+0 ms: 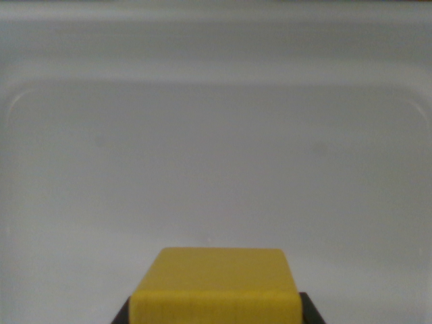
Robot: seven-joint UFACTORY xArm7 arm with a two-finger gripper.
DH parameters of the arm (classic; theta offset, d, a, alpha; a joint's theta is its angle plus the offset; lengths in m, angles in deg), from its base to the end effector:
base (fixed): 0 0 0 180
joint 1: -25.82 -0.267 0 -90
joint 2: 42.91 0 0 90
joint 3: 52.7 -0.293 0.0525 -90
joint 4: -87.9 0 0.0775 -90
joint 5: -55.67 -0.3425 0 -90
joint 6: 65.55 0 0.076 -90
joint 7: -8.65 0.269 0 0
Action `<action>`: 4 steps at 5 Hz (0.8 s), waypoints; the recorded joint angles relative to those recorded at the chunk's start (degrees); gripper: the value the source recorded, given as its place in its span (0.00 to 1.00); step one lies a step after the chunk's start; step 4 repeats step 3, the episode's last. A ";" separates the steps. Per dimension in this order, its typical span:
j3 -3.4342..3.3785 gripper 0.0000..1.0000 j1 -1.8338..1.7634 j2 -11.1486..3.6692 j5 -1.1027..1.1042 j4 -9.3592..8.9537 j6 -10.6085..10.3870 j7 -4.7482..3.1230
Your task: Pick yellow cube
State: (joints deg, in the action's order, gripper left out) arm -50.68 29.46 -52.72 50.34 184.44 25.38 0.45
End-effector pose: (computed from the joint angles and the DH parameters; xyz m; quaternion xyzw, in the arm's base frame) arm 0.5042 -0.0241 0.3318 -0.9982 -0.0213 0.0310 0.0476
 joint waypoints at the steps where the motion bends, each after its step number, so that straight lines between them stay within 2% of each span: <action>1: 0.01 1.00 0.00 0.21 0.04 0.45 0.66 0.07; 4: 0.02 1.00 0.00 0.30 0.05 0.64 0.94 0.10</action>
